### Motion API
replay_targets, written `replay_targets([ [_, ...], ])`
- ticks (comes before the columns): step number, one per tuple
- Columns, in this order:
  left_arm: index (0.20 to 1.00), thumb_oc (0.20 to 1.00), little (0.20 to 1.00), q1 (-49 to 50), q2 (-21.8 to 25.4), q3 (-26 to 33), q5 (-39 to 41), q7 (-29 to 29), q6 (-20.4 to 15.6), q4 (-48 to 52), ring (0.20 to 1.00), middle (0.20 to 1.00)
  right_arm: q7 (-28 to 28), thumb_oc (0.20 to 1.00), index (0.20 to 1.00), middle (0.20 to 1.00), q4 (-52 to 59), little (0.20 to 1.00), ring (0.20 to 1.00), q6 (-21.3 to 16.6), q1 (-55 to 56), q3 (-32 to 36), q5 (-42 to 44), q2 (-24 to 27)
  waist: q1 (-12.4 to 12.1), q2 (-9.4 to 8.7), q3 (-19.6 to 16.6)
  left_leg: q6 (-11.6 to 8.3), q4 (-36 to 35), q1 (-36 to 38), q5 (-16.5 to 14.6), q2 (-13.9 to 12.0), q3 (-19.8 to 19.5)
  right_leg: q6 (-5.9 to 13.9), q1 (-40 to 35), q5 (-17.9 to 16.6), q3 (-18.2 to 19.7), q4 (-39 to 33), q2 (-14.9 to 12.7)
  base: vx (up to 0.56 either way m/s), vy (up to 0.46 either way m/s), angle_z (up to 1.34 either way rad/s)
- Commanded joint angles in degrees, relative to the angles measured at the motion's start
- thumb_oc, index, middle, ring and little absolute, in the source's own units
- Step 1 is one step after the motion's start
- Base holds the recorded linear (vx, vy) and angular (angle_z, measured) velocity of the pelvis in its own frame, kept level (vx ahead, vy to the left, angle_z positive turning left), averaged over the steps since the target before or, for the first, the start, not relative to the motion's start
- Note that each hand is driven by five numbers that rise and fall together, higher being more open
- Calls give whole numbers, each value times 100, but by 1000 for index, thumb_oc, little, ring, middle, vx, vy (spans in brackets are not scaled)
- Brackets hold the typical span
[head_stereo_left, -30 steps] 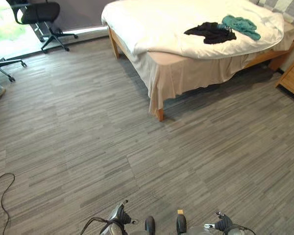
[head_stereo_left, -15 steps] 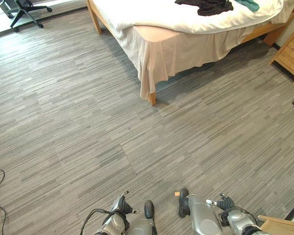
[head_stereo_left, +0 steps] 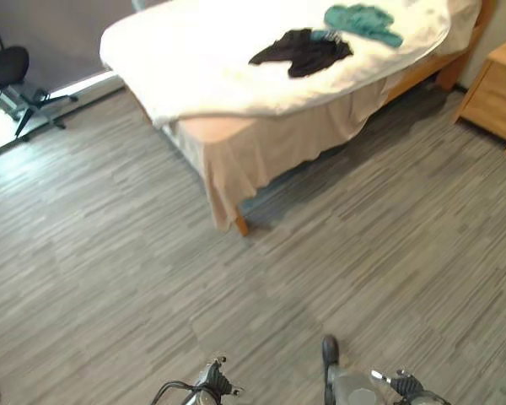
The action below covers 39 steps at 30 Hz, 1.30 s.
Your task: Tidy up the quilt and then pick up the clothes from the bed and put them into the laundry hamper.
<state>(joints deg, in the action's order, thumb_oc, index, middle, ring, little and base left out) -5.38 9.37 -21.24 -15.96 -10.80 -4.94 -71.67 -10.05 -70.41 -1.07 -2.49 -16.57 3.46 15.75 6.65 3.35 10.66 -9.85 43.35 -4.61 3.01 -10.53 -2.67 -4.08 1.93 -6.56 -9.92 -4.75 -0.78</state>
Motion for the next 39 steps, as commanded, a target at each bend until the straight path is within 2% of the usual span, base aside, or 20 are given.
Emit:
replay_targets([
  [1,1000,1000,1000,-388,316,-190,277,-317,-22,170,1000,1000,-95,1000,1000,1000,92,1000,1000,-64,-313,-224,-288,-13,-314,-426,592,634,-536,45,-573,704,603,709,-340,830,209,-25,-443,412,-112,-60],
  [3,1000,1000,1000,-342,336,-101,298,-386,-39,180,1000,1000,-107,1000,1000,1000,252,1000,1000,-71,-530,-451,-498,48,-566,-456,609,651,-1303,-338,-713,829,849,798,-572,995,366,-25,-430,350,-33,-60],
  [6,1000,1000,1000,-343,338,-100,297,-386,-38,180,1000,1000,-107,1000,1000,1000,253,1000,1000,-70,-530,-452,-498,46,-569,-478,597,655,-1345,-335,-681,851,862,801,-555,990,373,-25,-453,235,2,-49],
  [7,1000,1000,1000,-37,357,-19,113,-329,20,106,1000,1000,-148,1000,1000,1000,1112,1000,1000,-127,-625,-717,-928,298,-794,-437,491,720,-3492,-468,-339,915,1500,834,-1061,1422,362,-25,-199,687,-10,-7],
  [9,1000,1000,1000,9,379,31,70,-317,43,75,1000,1000,-164,1000,1000,1000,1219,1000,1000,-132,-627,-708,-971,334,-806,-456,485,713,-3648,-466,-264,875,1778,791,-1180,1517,343,-25,-114,534,-8,17],
  [10,1000,1000,1000,68,430,137,3,-288,132,-69,1000,1000,-112,1000,1000,1000,1297,1000,1000,-107,-608,-713,-1020,291,-806,-513,392,841,-3965,-212,-293,878,2065,760,-1296,1538,299,43,7,426,2,-4],
  [11,1000,1000,1000,103,471,168,-32,-281,170,-129,1000,1000,-80,1000,1000,1000,1307,1000,1000,-122,-542,-753,-1070,238,-816,-573,327,922,-4077,-78,-327,982,1994,784,-1269,1578,302,357,24,535,-18,-26],
  [13,1000,1000,1000,154,540,250,-97,-283,196,-217,1000,1000,-36,1000,1000,1000,1201,1000,1000,-146,-439,-741,-1092,47,-829,-696,293,1018,-4247,207,-461,1028,2049,1139,-1095,1644,95,1311,79,322,-30,19],
  [14,1000,1000,1000,126,583,298,-73,-307,229,-224,1000,1000,16,1000,1000,1000,1126,1000,1000,-135,-474,-767,-1087,-40,-805,-710,294,1077,-4297,326,-524,1029,2059,1405,-864,1523,47,1829,24,246,-39,61],
  [15,1000,1000,1000,26,650,333,-2,-294,240,-199,1000,1000,43,1000,1000,1000,1072,1000,1000,-122,-551,-766,-1080,-112,-776,-664,346,1112,-4422,455,-515,969,2005,1683,-308,1169,59,2581,-79,225,-53,49],
  [16,1000,1000,1000,-54,692,352,51,-312,248,-166,1000,1000,54,1000,1000,1000,1038,1000,1000,-112,-587,-760,-1078,-165,-745,-584,389,1098,-4512,566,-504,875,1937,1787,-36,1051,-15,2885,-171,243,-104,45],
  [18,1000,1000,1000,-76,699,328,58,-331,241,-157,1000,1000,51,1000,1000,1000,921,1000,1000,-100,-592,-746,-1056,-237,-697,-551,409,1060,-4631,675,-474,840,1813,1721,70,1232,-95,2743,-321,229,-128,50],
  [19,1000,1000,1000,-124,686,235,30,-312,208,-170,1000,1000,31,1000,1000,1000,717,1000,1000,-104,-543,-724,-963,-318,-608,-486,393,998,-4730,764,-462,802,1616,1427,64,1452,84,2065,-421,250,-175,59],
  [20,1000,1000,1000,-155,670,167,18,-304,178,-158,1000,1000,22,1000,1000,1000,672,1000,1000,-117,-525,-699,-901,-331,-528,-451,403,979,-4758,835,-494,797,1488,1361,109,1437,337,1784,-466,339,-261,101],
  [22,1000,1000,1000,-223,620,49,-24,-285,108,-158,1000,1000,28,1000,1000,1000,519,1000,1000,-119,-430,-596,-721,-376,-359,-426,375,895,-4758,918,-614,776,1221,1336,230,1129,1325,971,-647,246,-249,121],
  [24,1000,1000,1000,-293,647,50,55,-242,152,-214,1000,1000,81,1000,1000,1000,365,1000,1000,-19,-318,-553,-655,-441,-310,-502,344,815,-4694,1073,-737,681,1113,1415,321,921,1677,860,-764,187,-286,105],
  [26,1000,1000,1000,-323,607,0,10,-263,130,-238,1000,1000,97,1000,1000,1000,281,1000,1000,-7,-279,-522,-667,-470,-317,-549,313,812,-4648,1070,-785,697,1094,1424,239,890,1602,756,-827,106,-230,81],
  [28,1000,1000,1000,-175,510,185,348,-304,46,-210,1000,1000,165,1000,1000,1000,104,1000,1000,25,-112,-589,-824,-473,-377,-525,132,668,-4606,1076,-735,555,985,1367,-225,839,1248,138,-811,206,-389,67],
  [36,1000,1000,1000,-44,310,625,1243,-763,-191,124,1000,1000,32,1000,1000,1000,32,1000,1000,-33,-44,-546,-743,-386,-462,-363,202,432,-4820,884,-348,338,627,1186,-481,1039,807,-25,-656,36,-167,45],
  [39,1000,1000,1000,-91,475,717,1425,-969,-318,823,1000,1000,-34,1000,1000,1000,322,1000,1000,-123,29,-477,-647,-291,-445,-403,262,433,-4468,749,-491,360,721,1167,-507,1091,666,-25,-720,-48,-48,13],
])
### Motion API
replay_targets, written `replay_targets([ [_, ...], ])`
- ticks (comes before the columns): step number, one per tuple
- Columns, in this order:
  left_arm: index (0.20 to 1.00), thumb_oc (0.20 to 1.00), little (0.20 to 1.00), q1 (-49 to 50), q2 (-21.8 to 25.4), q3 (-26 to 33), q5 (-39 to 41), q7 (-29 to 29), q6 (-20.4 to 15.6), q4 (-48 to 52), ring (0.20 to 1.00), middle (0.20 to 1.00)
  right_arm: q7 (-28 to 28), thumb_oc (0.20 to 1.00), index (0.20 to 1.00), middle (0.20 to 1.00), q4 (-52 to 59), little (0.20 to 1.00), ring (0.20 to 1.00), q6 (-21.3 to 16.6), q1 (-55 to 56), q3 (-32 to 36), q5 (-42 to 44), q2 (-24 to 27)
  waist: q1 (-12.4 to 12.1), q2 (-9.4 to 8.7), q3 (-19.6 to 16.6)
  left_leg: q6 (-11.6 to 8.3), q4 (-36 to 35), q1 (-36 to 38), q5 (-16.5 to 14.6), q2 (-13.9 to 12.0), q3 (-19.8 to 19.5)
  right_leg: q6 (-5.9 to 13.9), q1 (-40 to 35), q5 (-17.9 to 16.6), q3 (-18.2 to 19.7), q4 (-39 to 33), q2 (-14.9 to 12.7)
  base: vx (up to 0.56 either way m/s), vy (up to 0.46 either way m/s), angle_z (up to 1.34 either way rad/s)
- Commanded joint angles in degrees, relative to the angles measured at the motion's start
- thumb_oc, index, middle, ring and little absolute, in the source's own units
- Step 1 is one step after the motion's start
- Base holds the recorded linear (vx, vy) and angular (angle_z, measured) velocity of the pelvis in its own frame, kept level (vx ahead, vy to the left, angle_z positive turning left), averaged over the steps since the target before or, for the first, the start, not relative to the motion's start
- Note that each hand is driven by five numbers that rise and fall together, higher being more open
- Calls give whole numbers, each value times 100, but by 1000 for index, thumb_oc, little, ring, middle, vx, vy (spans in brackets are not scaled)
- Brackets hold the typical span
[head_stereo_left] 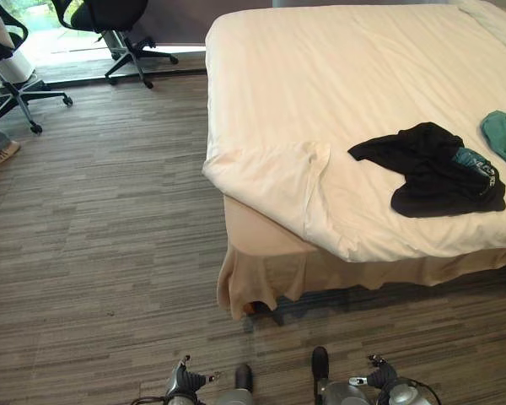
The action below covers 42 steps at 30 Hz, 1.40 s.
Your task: Tidy up the quilt and then pick up the clothes from the bed and put them into the laundry hamper.
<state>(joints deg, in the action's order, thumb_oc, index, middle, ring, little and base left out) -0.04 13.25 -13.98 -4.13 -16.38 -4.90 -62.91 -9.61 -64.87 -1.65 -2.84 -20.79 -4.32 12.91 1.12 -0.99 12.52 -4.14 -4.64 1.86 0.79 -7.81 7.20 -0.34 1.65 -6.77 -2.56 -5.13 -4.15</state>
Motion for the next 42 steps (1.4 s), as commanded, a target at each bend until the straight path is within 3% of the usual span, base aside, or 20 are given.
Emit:
replay_targets([
  [1,1000,1000,1000,-618,264,106,310,-545,-416,853,1000,1000,-104,1000,1000,1000,204,1000,1000,-114,278,-13,144,70,148,63,88,-131,382,82,-278,64,-78,776,-573,1180,-177,13,-362,56,-15,19],
  [4,1000,1000,1000,-618,642,287,264,-713,-580,2293,1000,1000,-58,1000,1000,1000,680,1000,1000,-183,704,-65,76,62,206,120,-6,-158,120,307,-201,9,54,767,-733,1175,-241,13,-306,109,-15,24],
  [6,1000,1000,1000,-735,1132,402,-117,-681,-654,3483,1000,1000,112,1000,1000,1000,1269,1000,1000,-251,1217,-62,6,145,267,132,-67,-182,-18,447,-203,-9,67,805,-857,1210,-348,13,-328,104,0,14],
  [7,1000,1000,1000,-720,1137,407,-119,-675,-644,3501,1000,1000,115,1000,1000,1000,1278,1000,1000,-247,1226,-64,5,145,270,129,-67,-182,-18,451,-205,-8,65,805,-863,1213,-351,13,-329,102,18,6],
  [8,1000,1000,1000,-2195,1587,115,-64,-547,-283,4227,1000,1000,310,1000,1000,1000,1429,1000,1000,-134,1199,-134,-55,358,380,157,-117,-184,-36,492,-232,-6,103,836,-888,1228,-358,13,-348,49,21,18],
  [9,1000,1000,1000,-1112,2455,761,-531,-251,-839,4546,1000,1000,362,1000,1000,1000,1257,1000,1000,-145,1450,142,84,220,276,183,-105,-190,-36,497,-205,3,35,851,-896,1178,-396,13,-378,71,23,36],
  [12,1000,1000,1000,-1012,2790,746,-873,-469,-1010,4116,1000,1000,477,1000,1000,1000,1272,1000,1000,-211,1487,-34,-158,298,350,173,-139,-218,-36,547,-282,5,62,883,-904,1209,-386,13,-384,58,23,3],
  [13,1000,1000,1000,-1452,3054,511,-1137,-486,-894,3996,1000,1000,580,1000,1000,1000,1481,1000,1000,-282,1621,-148,-258,419,453,163,-141,-226,-36,582,-312,-4,145,906,-879,1181,-333,13,-376,60,29,-16],
  [17,1000,1000,1000,-1927,3384,222,-1520,-474,-697,4268,1000,1000,583,1000,1000,1000,1727,1000,1000,-314,1681,-71,-238,513,536,161,-86,-216,-36,548,-329,3,186,936,-794,1130,-276,14,-377,-11,17,-8],
  [19,1000,1000,1000,-3012,3750,-452,-2131,-503,-488,3996,1000,1000,594,1000,1000,1000,2102,1000,1000,-316,1693,-38,-236,700,742,165,51,-214,-36,407,-319,0,302,990,-478,1032,-147,51,-363,-124,37,-24],
  [22,1000,1000,1000,-4462,3854,-1228,-2626,-492,-140,3577,1000,1000,560,1000,1000,1000,2618,1000,1000,-309,1671,-22,-276,933,946,134,322,-204,-36,64,-231,-34,457,1033,71,907,26,165,-327,-174,26,-25],
  [28,1000,1000,1000,-5879,3785,-1838,-2710,-598,199,2658,1000,1000,411,1000,1000,1000,2740,1000,1000,-281,1517,-56,-260,986,1083,62,697,-199,-16,-429,-67,-56,582,1053,772,762,212,314,-290,-108,8,-44],
  [33,1000,1000,1000,-6436,3742,-2339,-2787,-617,200,2129,1000,1000,283,1000,1000,1000,2715,1000,1000,-304,1377,-133,-210,966,1149,-8,888,-209,84,-738,12,-91,623,1053,1085,692,269,382,-284,-66,-9,-18],
  [37,1000,1000,1000,-6697,3432,-2875,-2904,-342,174,1403,1000,1000,285,1000,1000,1000,2428,1000,1000,-393,1164,-231,-20,1043,1195,-50,934,-208,127,-819,12,-108,658,1060,1185,659,314,392,-264,-27,0,-5],
  [38,570,570,570,-6503,3261,-2909,-2765,-135,-19,1443,570,570,291,1000,1000,1000,2396,1000,1000,-421,1095,-202,122,1071,1185,-60,900,-206,136,-772,-6,-104,673,1059,1149,658,326,372,-274,-9,3,-4],
  [39,523,523,523,-6495,3260,-2903,-2763,-133,-23,1443,523,523,292,1000,1000,1000,2400,1000,1000,-421,1101,-202,125,1080,1183,-56,900,-206,133,-762,-7,-103,678,1060,1141,657,330,368,-274,24,30,-3],
  [40,200,200,200,-6327,3139,-3098,-2767,137,-229,1413,200,200,354,1000,1000,1000,2448,1000,1000,-427,1114,-210,161,1184,1209,-66,851,-211,116,-668,-38,-89,725,1057,1078,656,366,333,-273,44,44,0],
  [42,200,200,200,-6190,3297,-3375,-2725,479,-482,1556,200,200,427,1000,1000,1000,2606,1000,1000,-437,1198,-150,176,1360,1225,-29,790,-217,87,-517,-85,-81,789,1064,971,664,397,289,-285,33,54,-5],
])
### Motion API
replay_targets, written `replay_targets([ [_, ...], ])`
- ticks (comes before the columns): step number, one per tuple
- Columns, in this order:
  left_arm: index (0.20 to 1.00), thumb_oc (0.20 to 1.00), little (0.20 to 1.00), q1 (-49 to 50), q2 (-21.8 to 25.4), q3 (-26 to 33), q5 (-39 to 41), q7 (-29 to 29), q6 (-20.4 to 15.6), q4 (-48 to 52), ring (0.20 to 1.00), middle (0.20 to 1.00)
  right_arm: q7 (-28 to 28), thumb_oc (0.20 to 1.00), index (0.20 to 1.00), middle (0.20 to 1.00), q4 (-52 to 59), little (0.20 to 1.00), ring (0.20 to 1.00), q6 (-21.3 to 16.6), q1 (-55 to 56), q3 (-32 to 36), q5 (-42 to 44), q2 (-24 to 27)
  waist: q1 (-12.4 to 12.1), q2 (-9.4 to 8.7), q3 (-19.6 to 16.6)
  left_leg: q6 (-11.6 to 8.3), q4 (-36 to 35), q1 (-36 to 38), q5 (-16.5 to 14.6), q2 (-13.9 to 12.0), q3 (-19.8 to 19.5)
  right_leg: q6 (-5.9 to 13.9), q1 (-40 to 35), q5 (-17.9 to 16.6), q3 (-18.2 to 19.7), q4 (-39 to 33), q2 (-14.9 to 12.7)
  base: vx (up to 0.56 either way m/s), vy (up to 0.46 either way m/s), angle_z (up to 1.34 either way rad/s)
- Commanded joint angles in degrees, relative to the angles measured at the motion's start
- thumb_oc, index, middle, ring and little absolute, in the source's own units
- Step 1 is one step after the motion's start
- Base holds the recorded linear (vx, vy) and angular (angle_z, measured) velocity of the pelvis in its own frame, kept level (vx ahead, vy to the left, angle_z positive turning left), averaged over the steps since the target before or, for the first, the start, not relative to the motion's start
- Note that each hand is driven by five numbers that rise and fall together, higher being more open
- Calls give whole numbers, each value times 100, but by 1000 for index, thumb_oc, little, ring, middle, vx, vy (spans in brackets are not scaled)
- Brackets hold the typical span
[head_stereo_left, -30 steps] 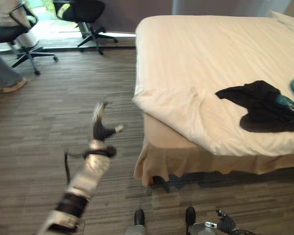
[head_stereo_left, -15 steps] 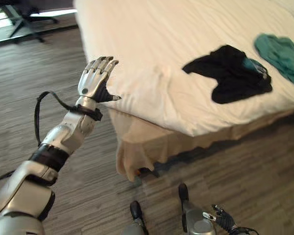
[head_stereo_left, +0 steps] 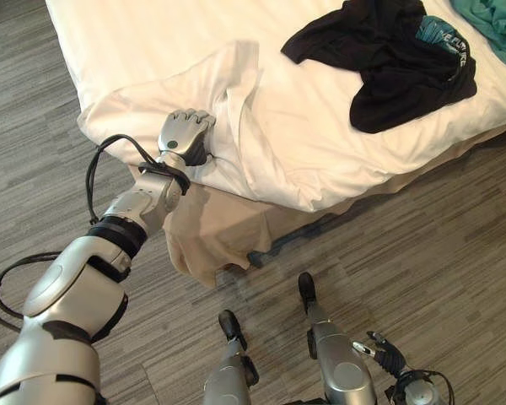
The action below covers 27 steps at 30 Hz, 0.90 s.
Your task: Tidy up the quilt and then pick up the clothes from the bed and put them into the laundry hamper.
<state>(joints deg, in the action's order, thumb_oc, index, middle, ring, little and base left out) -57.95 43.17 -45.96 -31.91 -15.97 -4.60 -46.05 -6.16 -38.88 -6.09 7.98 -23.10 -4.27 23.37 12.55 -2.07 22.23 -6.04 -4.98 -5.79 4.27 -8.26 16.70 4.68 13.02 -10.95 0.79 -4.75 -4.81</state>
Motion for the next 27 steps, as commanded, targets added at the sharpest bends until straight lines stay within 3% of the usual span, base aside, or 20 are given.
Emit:
replay_targets([
  [1,200,200,200,-399,304,-177,53,438,-513,-130,200,200,82,1000,1000,1000,8,1000,1000,7,116,81,171,314,83,79,-180,-27,120,248,-434,-36,-161,562,-165,1082,62,252,-220,25,30,-12],
  [3,200,200,200,437,-42,-92,-34,569,-564,356,200,200,95,1000,1000,1000,41,1000,1000,32,190,160,175,296,21,148,-399,-13,58,446,-502,5,-183,566,-384,1113,20,216,-262,77,35,-7],
  [6,200,200,200,1103,-180,260,179,626,-616,565,200,200,95,1000,1000,1000,154,1000,1000,52,227,247,137,299,-26,173,-543,4,37,572,-559,28,-245,573,-571,1147,-39,186,-291,66,24,11],
  [7,200,200,200,1918,-271,612,387,663,-686,804,200,200,104,1000,1000,1000,216,1000,1000,76,207,343,164,232,-129,173,-691,17,21,689,-596,58,-310,567,-740,1168,-104,169,-310,54,3,16],
  [9,956,956,956,2918,-385,1111,581,701,-723,847,956,956,118,1000,1000,1000,303,1000,1000,84,55,449,244,244,-249,152,-863,31,3,862,-650,73,-390,567,-999,1212,-178,108,-329,66,17,18],
  [10,1000,1000,1000,3278,-420,1264,633,734,-718,906,1000,1000,129,1000,1000,1000,306,1000,1000,91,16,496,297,211,-286,140,-950,43,-2,888,-646,89,-416,557,-1044,1202,-201,90,-328,53,23,19],
  [12,1000,1000,1000,4044,-586,1673,799,751,-677,789,1000,1000,135,1000,1000,1000,439,1000,1000,83,-220,604,483,240,-423,95,-1074,52,-2,1026,-686,92,-444,548,-1240,1243,-266,51,-334,57,26,23],
  [15,1000,1000,1000,4910,-1086,2550,1273,486,-391,-149,1000,1000,78,1000,1000,1000,597,1000,1000,88,-736,691,826,318,-667,9,-1227,62,-2,1055,-657,93,-583,498,-1410,1277,-413,32,-338,32,16,18],
  [17,1000,1000,1000,5299,-1534,2860,1508,339,-343,-786,1000,1000,-72,1000,1000,1000,-332,1000,1000,-19,-861,573,747,-72,-801,22,-1276,83,-2,1041,-645,116,-680,486,-1502,1303,-524,30,-358,35,62,40],
  [19,1000,1000,1000,5547,-1732,3167,1642,148,-284,-1496,1000,1000,-237,696,696,696,-406,696,696,-88,-1303,477,655,-166,-964,5,-1298,75,-2,1046,-644,125,-851,474,-1625,1346,-705,22,-383,37,57,46],
  [20,1000,1000,1000,5694,-1813,3301,1752,117,-237,-1696,1000,1000,-312,313,313,313,-277,313,313,-149,-1473,476,659,-124,-1036,-11,-1326,76,-2,1013,-628,133,-939,471,-1654,1349,-777,16,-398,23,45,48],
  [21,1000,1000,1000,5867,-1926,3446,1876,95,-199,-1959,1000,1000,-384,200,200,200,-123,200,200,-198,-1662,466,664,-85,-1119,-29,-1336,76,-2,1007,-627,140,-1006,468,-1704,1366,-852,6,-410,25,37,44],
  [24,1000,1000,1000,6192,-2056,3787,2246,55,-133,-2355,1000,1000,-570,200,200,200,539,200,200,-346,-2325,423,806,6,-1370,-117,-1317,65,-2,984,-612,137,-1173,457,-1797,1417,-1029,9,-425,13,11,32],
  [27,1000,1000,1000,6245,-2094,3667,2204,30,-153,-2406,1000,1000,-761,200,200,200,710,200,200,-465,-3089,272,914,-57,-1662,-208,-1233,54,-2,817,-545,132,-1352,445,-1770,1442,-1190,15,-422,-43,-28,28],
])
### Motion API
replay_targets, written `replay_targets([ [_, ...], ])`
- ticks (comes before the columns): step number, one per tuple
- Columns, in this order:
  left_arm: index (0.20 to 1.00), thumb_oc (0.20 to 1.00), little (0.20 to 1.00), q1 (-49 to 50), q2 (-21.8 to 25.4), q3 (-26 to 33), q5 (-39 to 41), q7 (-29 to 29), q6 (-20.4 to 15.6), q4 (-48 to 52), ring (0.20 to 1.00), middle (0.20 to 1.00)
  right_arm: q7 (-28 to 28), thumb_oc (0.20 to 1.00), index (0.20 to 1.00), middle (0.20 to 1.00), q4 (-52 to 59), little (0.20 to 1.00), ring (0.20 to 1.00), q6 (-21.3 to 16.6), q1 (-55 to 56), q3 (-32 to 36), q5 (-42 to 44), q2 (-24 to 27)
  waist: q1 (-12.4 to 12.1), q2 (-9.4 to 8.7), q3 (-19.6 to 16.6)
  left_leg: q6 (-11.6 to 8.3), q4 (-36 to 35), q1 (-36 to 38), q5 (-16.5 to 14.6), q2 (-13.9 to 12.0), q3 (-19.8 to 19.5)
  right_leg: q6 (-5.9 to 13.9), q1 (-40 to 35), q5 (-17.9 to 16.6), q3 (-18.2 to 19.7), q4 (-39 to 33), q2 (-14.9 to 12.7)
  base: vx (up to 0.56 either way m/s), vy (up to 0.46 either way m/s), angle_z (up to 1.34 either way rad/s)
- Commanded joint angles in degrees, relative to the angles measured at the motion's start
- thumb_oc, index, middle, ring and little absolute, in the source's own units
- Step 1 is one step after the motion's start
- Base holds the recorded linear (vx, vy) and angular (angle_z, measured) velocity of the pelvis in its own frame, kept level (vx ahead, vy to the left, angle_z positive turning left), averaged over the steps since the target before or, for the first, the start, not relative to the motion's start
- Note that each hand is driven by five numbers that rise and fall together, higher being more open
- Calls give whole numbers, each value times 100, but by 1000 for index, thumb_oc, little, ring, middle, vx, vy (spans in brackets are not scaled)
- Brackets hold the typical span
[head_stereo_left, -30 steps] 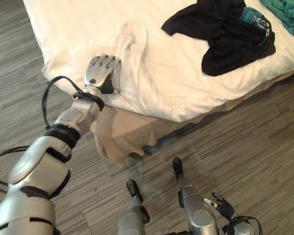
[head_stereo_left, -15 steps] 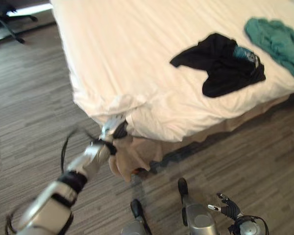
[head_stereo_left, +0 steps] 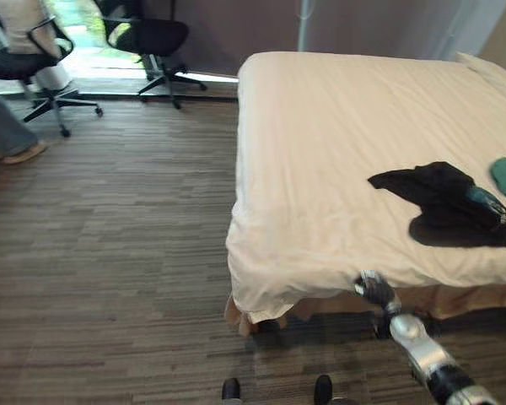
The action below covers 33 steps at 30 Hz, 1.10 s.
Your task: Tidy up the quilt and then pick up the clothes from the bed and put them into the laundry hamper.
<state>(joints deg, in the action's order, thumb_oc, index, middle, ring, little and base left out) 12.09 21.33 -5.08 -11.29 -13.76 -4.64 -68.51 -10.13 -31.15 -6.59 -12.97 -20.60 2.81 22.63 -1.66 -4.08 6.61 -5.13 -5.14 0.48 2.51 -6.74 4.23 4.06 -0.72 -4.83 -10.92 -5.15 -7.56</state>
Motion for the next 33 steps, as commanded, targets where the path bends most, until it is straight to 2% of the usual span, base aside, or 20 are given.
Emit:
replay_targets([
  [1,1000,1000,1000,-792,101,-543,74,-211,-160,-146,1000,1000,-454,200,200,200,-85,200,200,-435,-1364,-67,246,-29,-359,-34,419,-51,14,103,-327,-19,-178,504,-363,832,-73,71,-143,-60,-26,34],
  [2,1000,1000,1000,-802,101,-539,73,-211,-161,-149,1000,1000,-456,200,200,200,-98,200,200,-441,-1380,-69,248,-32,-353,-35,426,-51,14,101,-326,-19,-182,504,-362,834,-77,74,-144,-107,-39,37],
  [3,1000,1000,1000,-856,95,-700,1,-208,-179,-93,1000,1000,-538,200,200,200,-67,200,200,-434,-1782,-178,282,-55,-459,-51,548,-63,14,-15,-273,-21,-245,499,-299,838,-105,98,-137,-216,-52,44],
  [5,1000,1000,1000,-1195,147,-1309,-289,-321,-272,119,1000,1000,-797,200,200,200,-143,200,200,-437,-2955,-393,359,11,-652,-31,1039,-112,105,-420,-134,-50,-399,464,47,831,-148,246,-129,-265,-47,33],
  [6,1000,1000,1000,-1214,143,-1308,-289,-322,-273,112,1000,1000,-797,200,200,200,-159,200,200,-442,-2978,-393,363,15,-653,-28,1051,-113,109,-427,-133,-52,-400,463,58,835,-147,258,-129,-240,-7,18],
  [7,1000,1000,1000,-1451,224,-1718,-457,-344,-330,323,1000,1000,-931,200,200,200,-331,200,200,-439,-3694,-586,454,57,-742,33,1380,-146,233,-755,-70,-85,-451,448,373,829,-157,406,-141,-225,13,21],
  [9,1000,1000,1000,-1766,280,-2178,-550,-410,-406,610,1000,1000,-1081,200,200,200,-534,200,200,-433,-4292,-755,560,-34,-806,116,1720,-182,351,-1105,5,-121,-486,428,756,815,-156,597,-164,-230,20,16],
  [13,1000,1000,1000,-2209,197,-2609,-583,-549,-455,1197,1000,1000,-1149,200,200,200,-868,200,200,-400,-4540,-1065,676,-360,-848,288,2061,-256,497,-1784,152,-175,-452,429,1460,880,-212,985,-222,-140,31,2],
  [16,1000,1000,1000,-2360,76,-2743,-679,-595,-407,1349,1000,1000,-969,200,200,200,-948,200,200,-363,-4088,-1339,623,-744,-814,362,2168,-250,591,-1973,162,-167,-448,427,1659,916,-175,1104,-264,-82,14,4],
  [21,1000,1000,1000,-2314,-255,-2848,-934,-615,-232,1150,1000,1000,-306,200,200,200,-902,200,200,-308,-2587,-2089,545,-1459,-747,376,2084,-212,404,-1634,123,-131,-486,414,1380,922,-142,948,-230,15,-5,6],
  [24,1000,1000,1000,-2139,-333,-2801,-996,-647,-258,726,1000,1000,-72,200,200,200,-751,200,200,-414,-2106,-2219,752,-1571,-716,349,1995,-184,262,-1402,95,-95,-499,411,1233,929,-109,877,-196,43,0,5],
  [25,1000,1000,1000,-2083,-406,-2747,-1081,-614,-167,427,1000,1000,128,200,200,200,-254,200,200,-600,-1873,-2205,990,-1454,-613,291,1810,-135,152,-1159,59,-59,-440,419,1077,875,-23,731,-156,75,3,-7],
  [28,1000,1000,1000,-2031,-413,-2731,-1148,-629,-167,382,1000,1000,69,200,200,200,258,200,200,-767,-1873,-1875,1345,-1233,-547,275,1788,-117,139,-1026,28,-49,-355,427,1018,855,65,696,-143,38,8,-19],
  [30,1000,1000,1000,-2000,-429,-2705,-1129,-657,-176,392,1000,1000,-150,200,200,200,938,200,200,-980,-1927,-1368,1623,-944,-447,284,1809,-119,153,-989,9,-36,-282,425,1020,846,125,685,-131,-4,-7,-25],
  [33,1000,1000,1000,-1995,-468,-2665,-1004,-689,-257,462,1000,1000,-610,200,200,200,1528,200,200,-1189,-2006,-624,1539,-561,-318,350,1918,-142,269,-1049,-24,-55,-194,413,1116,853,189,742,-140,-35,-41,-28],
])
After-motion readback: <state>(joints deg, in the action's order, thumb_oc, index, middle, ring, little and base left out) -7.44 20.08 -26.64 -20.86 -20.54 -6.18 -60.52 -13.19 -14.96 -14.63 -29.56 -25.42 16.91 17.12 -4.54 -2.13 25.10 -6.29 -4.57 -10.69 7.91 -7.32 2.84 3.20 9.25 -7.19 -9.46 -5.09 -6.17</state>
